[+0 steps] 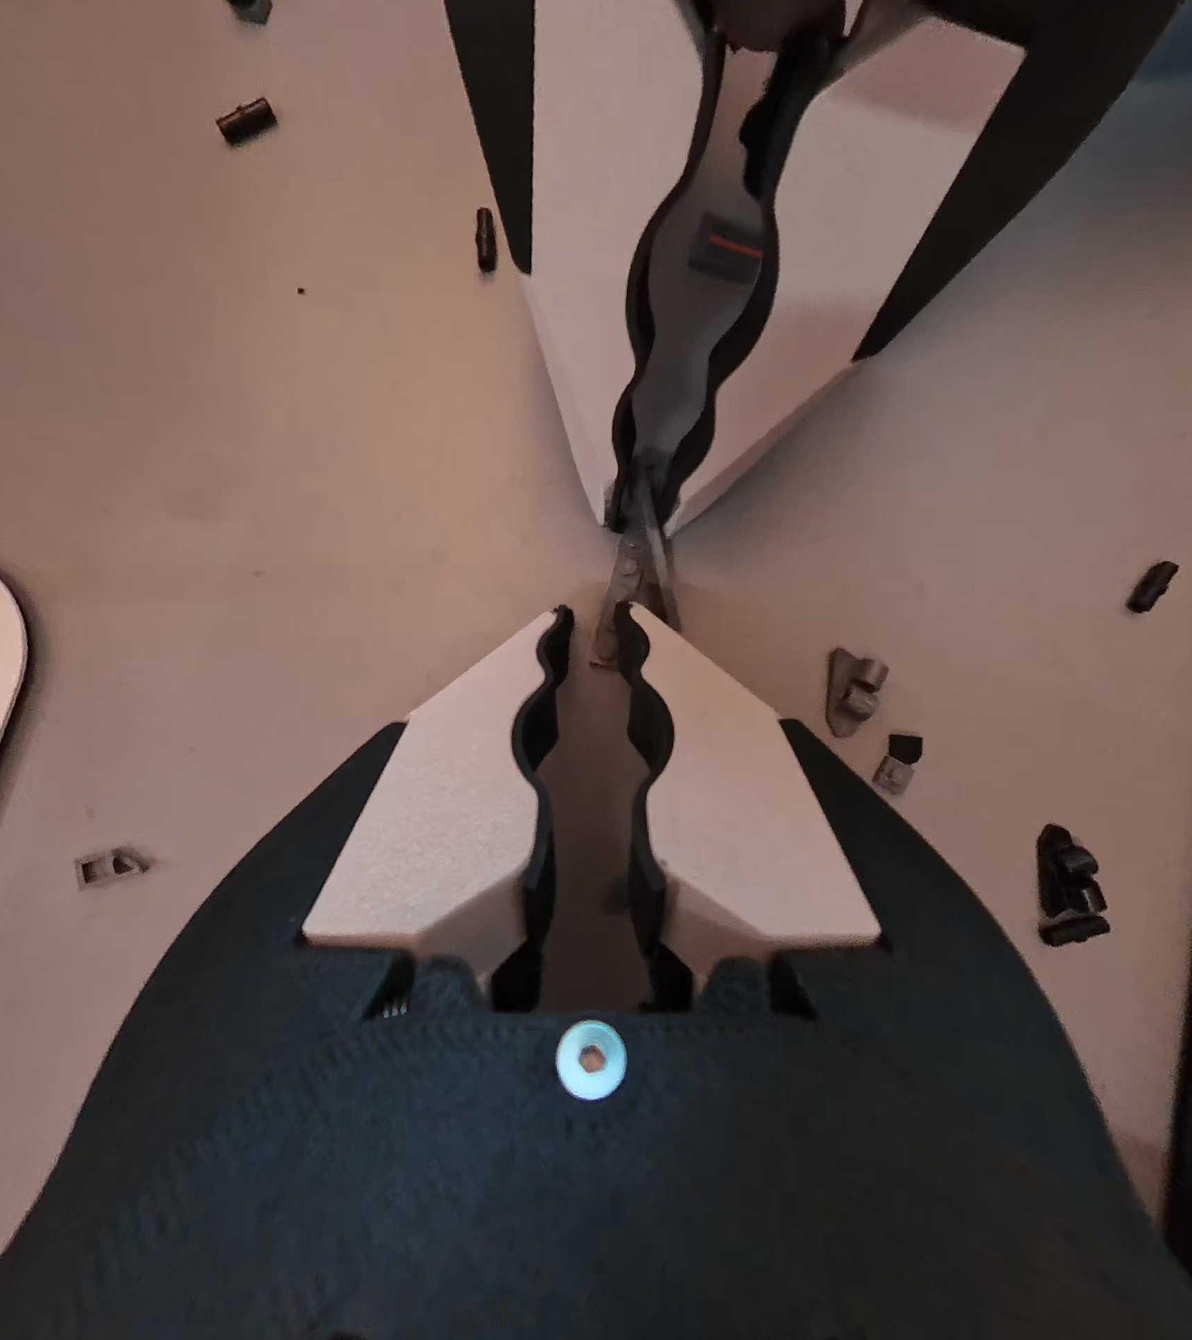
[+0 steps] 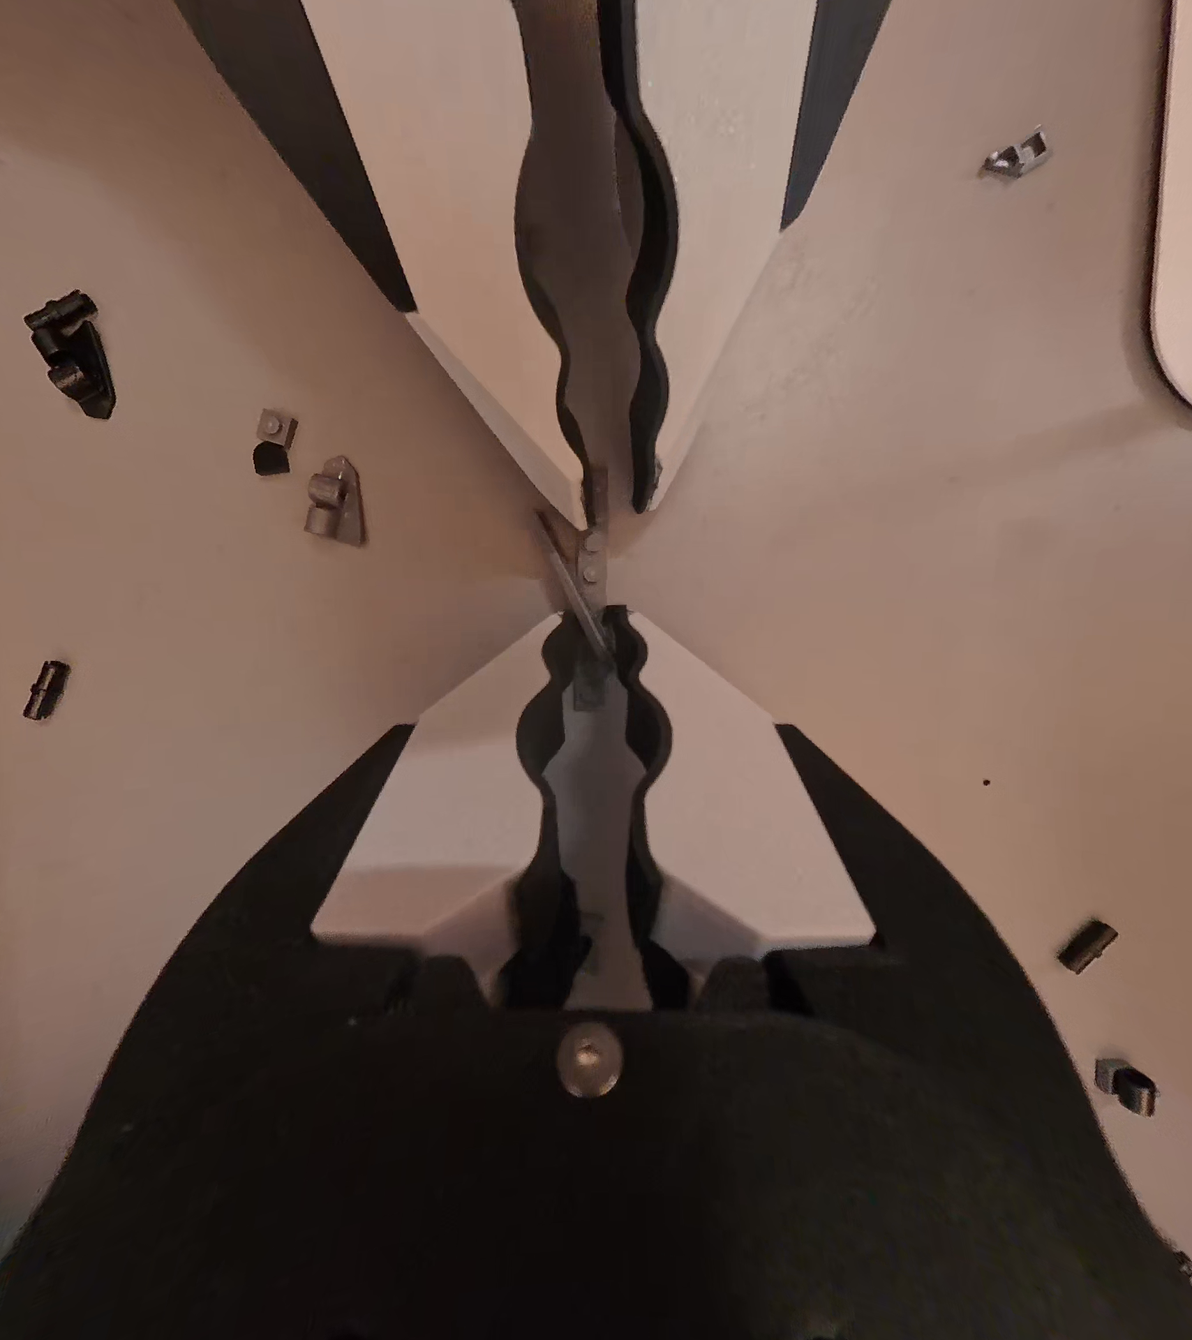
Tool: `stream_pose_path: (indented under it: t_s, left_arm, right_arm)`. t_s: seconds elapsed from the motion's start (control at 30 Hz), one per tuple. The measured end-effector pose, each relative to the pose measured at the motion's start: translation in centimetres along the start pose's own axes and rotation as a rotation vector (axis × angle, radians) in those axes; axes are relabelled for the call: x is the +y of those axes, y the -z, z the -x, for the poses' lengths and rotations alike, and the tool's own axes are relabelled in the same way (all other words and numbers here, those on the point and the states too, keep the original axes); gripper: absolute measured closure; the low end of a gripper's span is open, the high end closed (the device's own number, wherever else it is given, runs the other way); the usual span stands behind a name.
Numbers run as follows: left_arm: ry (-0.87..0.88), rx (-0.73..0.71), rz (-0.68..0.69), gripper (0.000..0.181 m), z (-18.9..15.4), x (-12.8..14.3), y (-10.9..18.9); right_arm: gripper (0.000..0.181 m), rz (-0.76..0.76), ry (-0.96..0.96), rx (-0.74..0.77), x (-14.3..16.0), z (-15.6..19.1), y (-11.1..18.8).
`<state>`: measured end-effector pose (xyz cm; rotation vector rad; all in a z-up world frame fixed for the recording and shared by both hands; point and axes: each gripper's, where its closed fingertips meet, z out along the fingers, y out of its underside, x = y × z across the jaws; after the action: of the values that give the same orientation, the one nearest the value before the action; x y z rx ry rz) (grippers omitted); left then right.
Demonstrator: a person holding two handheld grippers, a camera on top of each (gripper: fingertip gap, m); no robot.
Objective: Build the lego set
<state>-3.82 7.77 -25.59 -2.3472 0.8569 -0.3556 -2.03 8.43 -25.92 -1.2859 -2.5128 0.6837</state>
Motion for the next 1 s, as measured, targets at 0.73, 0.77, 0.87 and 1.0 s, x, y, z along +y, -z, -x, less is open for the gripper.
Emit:
stream_pose_path:
  t_s: [0.73,0.77,0.87,1.0]
  left_arm:
    - [0.04,0.044,0.005,0.167,-0.45,0.32,0.03]
    - [0.04,0.045,0.006,0.167,-0.45,0.33,0.04]
    - [0.047,0.052,0.003,0.167,-0.53,0.38,0.09]
    - [0.056,0.071,-0.001,0.164,-0.72,0.42,0.18]
  right_arm:
    - [0.177,-0.04,-0.099,-0.065,-0.1,0.41,0.33]
    - [0.177,-0.04,-0.098,-0.066,-0.05,0.45,0.37]
    - [0.178,-0.04,-0.102,-0.077,0.08,0.62,0.47]
    - [0.18,-0.054,-0.126,-0.095,0.2,0.71,0.79]
